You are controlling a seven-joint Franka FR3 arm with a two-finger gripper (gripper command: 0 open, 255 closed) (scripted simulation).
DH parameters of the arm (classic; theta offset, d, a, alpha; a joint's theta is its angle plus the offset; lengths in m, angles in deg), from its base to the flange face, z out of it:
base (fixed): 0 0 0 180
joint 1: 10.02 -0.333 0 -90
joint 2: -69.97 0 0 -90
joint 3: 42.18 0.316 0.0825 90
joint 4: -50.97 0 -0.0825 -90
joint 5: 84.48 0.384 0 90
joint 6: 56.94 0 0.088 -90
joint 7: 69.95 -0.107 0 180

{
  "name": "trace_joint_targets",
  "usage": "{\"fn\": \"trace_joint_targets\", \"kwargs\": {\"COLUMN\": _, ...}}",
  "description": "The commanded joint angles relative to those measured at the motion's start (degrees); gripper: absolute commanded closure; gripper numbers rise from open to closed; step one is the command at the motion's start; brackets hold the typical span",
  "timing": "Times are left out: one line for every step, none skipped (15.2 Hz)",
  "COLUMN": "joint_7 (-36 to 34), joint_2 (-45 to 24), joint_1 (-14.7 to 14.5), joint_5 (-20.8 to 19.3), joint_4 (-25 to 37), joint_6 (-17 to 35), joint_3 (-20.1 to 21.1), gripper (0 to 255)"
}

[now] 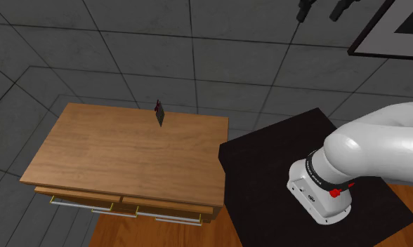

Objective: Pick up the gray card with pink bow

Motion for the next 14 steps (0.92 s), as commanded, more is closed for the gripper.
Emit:
{"fn": "trace_joint_targets", "kwargs": {"joint_7": 0.0, "joint_2": 0.0, "joint_1": 0.0, "joint_5": 0.0, "joint_4": 0.0, "joint_6": 0.0, "joint_3": 0.0, "gripper": 0}}
{"fn": "trace_joint_targets", "kwargs": {"joint_7": -1.4, "joint_2": 2.17, "joint_1": -0.23, "joint_5": 0.45, "joint_4": -2.46, "joint_6": 1.91, "joint_3": 1.67, "gripper": 0}}
{"fn": "trace_joint_targets", "kwargs": {"joint_7": -2.79, "joint_2": 4.25, "joint_1": -0.5, "joint_5": 0.95, "joint_4": -4.85, "joint_6": 3.81, "joint_3": 3.41, "gripper": 0}}
{"fn": "trace_joint_targets", "kwargs": {"joint_7": -4.2, "joint_2": 6.24, "joint_1": -0.82, "joint_5": 1.49, "joint_4": -7.15, "joint_6": 5.71, "joint_3": 5.2, "gripper": 0}}
{"fn": "trace_joint_targets", "kwargs": {"joint_7": -5.63, "joint_2": 8.13, "joint_1": -1.21, "joint_5": 2.09, "joint_4": -9.37, "joint_6": 7.6, "joint_3": 7.06, "gripper": 0}}
{"fn": "trace_joint_targets", "kwargs": {"joint_7": -7.1, "joint_2": 9.91, "joint_1": -1.66, "joint_5": 2.72, "joint_4": -11.49, "joint_6": 9.5, "joint_3": 8.98, "gripper": 0}}
{"fn": "trace_joint_targets", "kwargs": {"joint_7": -8.6, "joint_2": 11.57, "joint_1": -2.17, "joint_5": 3.39, "joint_4": -13.53, "joint_6": 11.41, "joint_3": 10.98, "gripper": 0}}
{"fn": "trace_joint_targets", "kwargs": {"joint_7": -10.15, "joint_2": 13.08, "joint_1": -2.75, "joint_5": 4.09, "joint_4": -15.48, "joint_6": 13.33, "joint_3": 13.06, "gripper": 0}}
{"fn": "trace_joint_targets", "kwargs": {"joint_7": -11.73, "joint_2": 14.45, "joint_1": -3.37, "joint_5": 4.84, "joint_4": -17.32, "joint_6": 15.27, "joint_3": 15.24, "gripper": 0}}
{"fn": "trace_joint_targets", "kwargs": {"joint_7": -13.38, "joint_2": 15.64, "joint_1": -4.05, "joint_5": 5.61, "joint_4": -19.06, "joint_6": 17.24, "joint_3": 17.51, "gripper": 0}}
{"fn": "trace_joint_targets", "kwargs": {"joint_7": -15.07, "joint_2": 16.64, "joint_1": -4.76, "joint_5": 6.4, "joint_4": -20.68, "joint_6": 19.25, "joint_3": 19.88, "gripper": 0}}
{"fn": "trace_joint_targets", "kwargs": {"joint_7": -16.81, "joint_2": 17.45, "joint_1": -5.46, "joint_5": 7.24, "joint_4": -22.19, "joint_6": 21.29, "joint_3": 22.37, "gripper": 0}}
{"fn": "trace_joint_targets", "kwargs": {"joint_7": -18.58, "joint_2": 18.05, "joint_1": -6.14, "joint_5": 8.1, "joint_4": -23.57, "joint_6": 23.37, "joint_3": 24.98, "gripper": 0}}
{"fn": "trace_joint_targets", "kwargs": {"joint_7": -20.4, "joint_2": 18.43, "joint_1": -6.78, "joint_5": 8.97, "joint_4": -24.81, "joint_6": 25.5, "joint_3": 27.7, "gripper": 0}}
